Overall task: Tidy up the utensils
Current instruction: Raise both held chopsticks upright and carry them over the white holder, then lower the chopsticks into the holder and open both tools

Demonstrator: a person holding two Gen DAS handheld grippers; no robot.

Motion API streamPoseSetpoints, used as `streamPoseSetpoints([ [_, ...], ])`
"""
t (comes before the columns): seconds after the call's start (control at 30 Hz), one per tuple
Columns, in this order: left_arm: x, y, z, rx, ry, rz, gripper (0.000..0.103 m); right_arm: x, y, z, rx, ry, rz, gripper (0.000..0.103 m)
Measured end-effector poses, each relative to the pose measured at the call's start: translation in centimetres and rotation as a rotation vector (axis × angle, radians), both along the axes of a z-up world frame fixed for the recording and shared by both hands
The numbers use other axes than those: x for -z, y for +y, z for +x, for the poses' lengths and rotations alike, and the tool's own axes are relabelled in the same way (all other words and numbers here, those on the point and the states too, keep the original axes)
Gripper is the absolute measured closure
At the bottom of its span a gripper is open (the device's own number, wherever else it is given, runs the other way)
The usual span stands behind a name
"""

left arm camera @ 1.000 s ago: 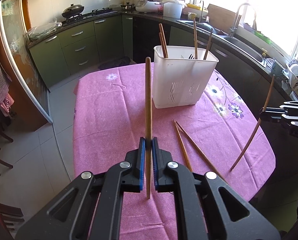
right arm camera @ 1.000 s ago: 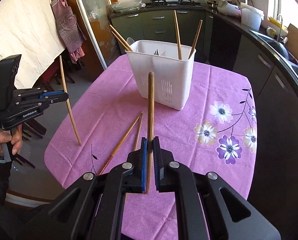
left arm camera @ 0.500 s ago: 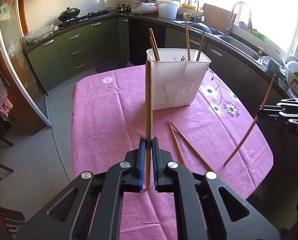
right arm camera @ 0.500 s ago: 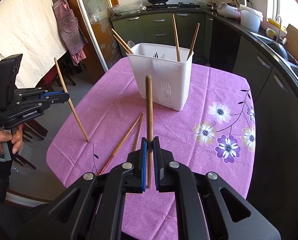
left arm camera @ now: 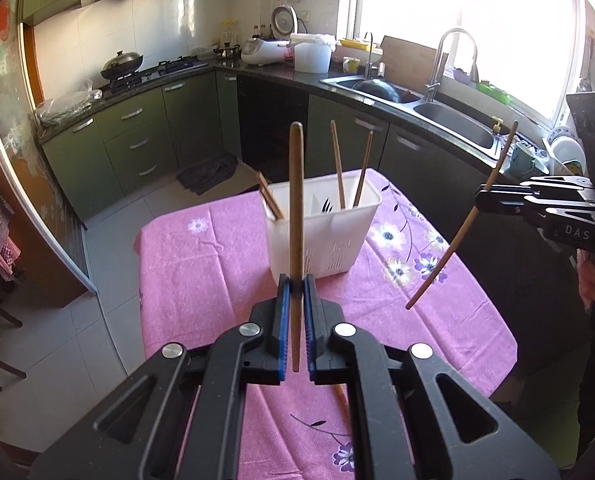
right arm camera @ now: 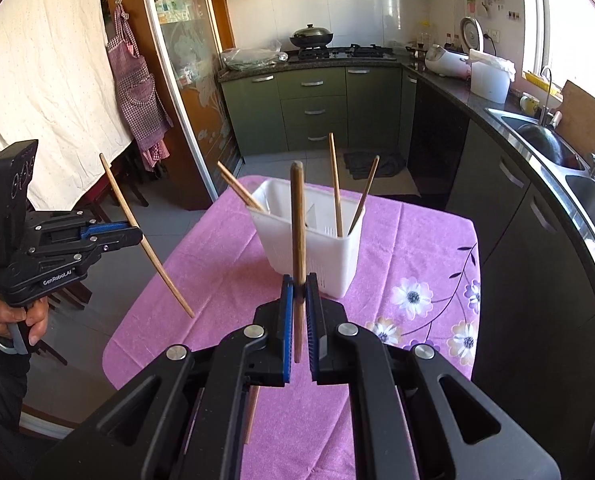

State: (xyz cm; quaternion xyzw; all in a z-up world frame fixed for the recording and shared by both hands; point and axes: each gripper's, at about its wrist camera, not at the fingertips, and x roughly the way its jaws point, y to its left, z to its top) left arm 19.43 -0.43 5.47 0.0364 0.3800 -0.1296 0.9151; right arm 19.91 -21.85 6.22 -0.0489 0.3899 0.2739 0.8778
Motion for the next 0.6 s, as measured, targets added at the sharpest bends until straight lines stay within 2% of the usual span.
streamPoseSetpoints([
  [0.23, -6.1, -1.6, 3.6, 0.005, -0.094, -0.041, 0.096, -6.3, -0.2, 3.8, 0.047, -0.079, 0.055, 0.096],
  [0.37, -8.0, -2.4, 6.0, -0.009, -0.147, -0.064, 0.096, -9.4, -0.4, 6.4, 0.075, -0.122, 0.101, 0.096],
  [0.5, -7.7, -3.4, 8.8, -0.038, -0.186, -0.051, 0.096, -9.7, 0.7, 9.4, 0.103, -0.128, 0.084, 0.096],
  [0.6, -6.0, -4.0, 10.8, -0.054, -0.171, -0.046, 0.096, -7.6, 2.3, 11.4, 0.105, -0.100, 0.047, 0.096],
])
